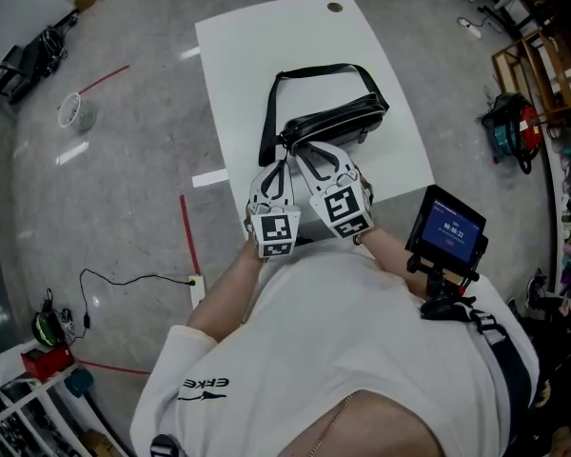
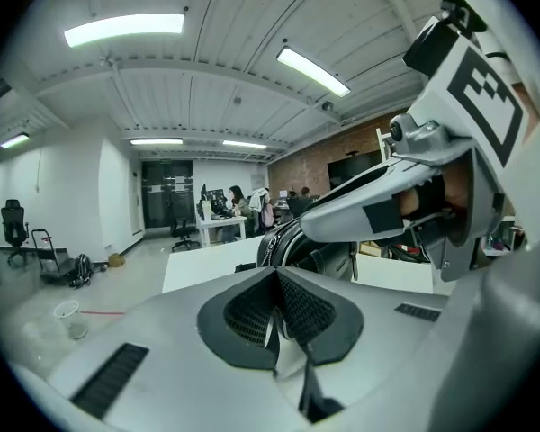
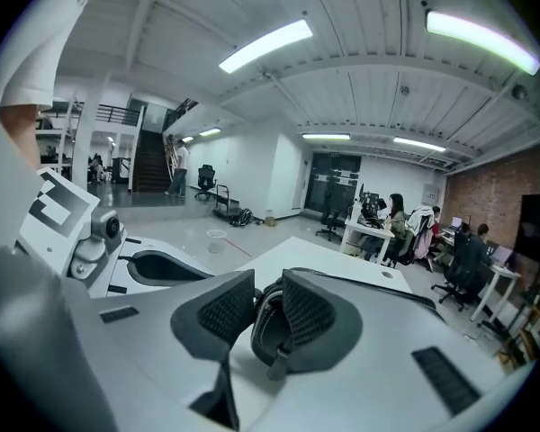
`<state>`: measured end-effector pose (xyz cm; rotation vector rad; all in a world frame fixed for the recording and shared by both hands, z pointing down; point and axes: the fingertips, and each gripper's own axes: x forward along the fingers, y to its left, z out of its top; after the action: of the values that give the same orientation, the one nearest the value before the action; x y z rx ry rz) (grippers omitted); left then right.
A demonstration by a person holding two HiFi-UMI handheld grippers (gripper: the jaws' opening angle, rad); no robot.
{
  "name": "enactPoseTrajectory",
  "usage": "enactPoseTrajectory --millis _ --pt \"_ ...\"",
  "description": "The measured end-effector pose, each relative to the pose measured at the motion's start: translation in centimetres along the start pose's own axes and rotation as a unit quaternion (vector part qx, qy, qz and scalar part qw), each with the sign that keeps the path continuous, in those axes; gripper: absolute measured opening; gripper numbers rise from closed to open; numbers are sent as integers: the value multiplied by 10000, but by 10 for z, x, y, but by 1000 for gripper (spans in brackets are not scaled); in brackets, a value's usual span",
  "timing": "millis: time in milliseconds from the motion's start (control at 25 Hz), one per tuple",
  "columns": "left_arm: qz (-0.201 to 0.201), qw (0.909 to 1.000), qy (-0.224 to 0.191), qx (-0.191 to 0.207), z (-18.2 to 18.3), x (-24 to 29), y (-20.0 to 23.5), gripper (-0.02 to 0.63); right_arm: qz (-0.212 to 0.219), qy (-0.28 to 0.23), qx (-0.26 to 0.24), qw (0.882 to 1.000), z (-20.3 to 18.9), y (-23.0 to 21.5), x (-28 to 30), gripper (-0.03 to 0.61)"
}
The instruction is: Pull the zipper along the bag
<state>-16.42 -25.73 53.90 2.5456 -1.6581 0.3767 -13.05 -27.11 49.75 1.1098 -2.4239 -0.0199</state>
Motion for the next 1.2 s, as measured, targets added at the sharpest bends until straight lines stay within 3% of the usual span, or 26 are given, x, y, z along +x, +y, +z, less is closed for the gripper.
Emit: enactPoseTrajectory --millis 200,440,720,960,1200 --pt "366 9988 -186 -264 13 -7 22 3 -19 -96 -94 9999 2 1 0 94" --pt "609 9967 -404 -357 48 -22 -95 3 -211 -280 40 9994 -45 -54 -116 55" --pt "865 9942 -484 -421 57 -43 -177 3 -313 -440 273 9982 -85 -82 -199 17" --pt "1168 9908 -455 -517 59 -72 -223 2 -252 -539 507 9969 -106 -88 -253 6" --pt "1423 9869 -441 -619 52 -124 -236 3 -53 -638 827 9945 -112 -58 -290 6"
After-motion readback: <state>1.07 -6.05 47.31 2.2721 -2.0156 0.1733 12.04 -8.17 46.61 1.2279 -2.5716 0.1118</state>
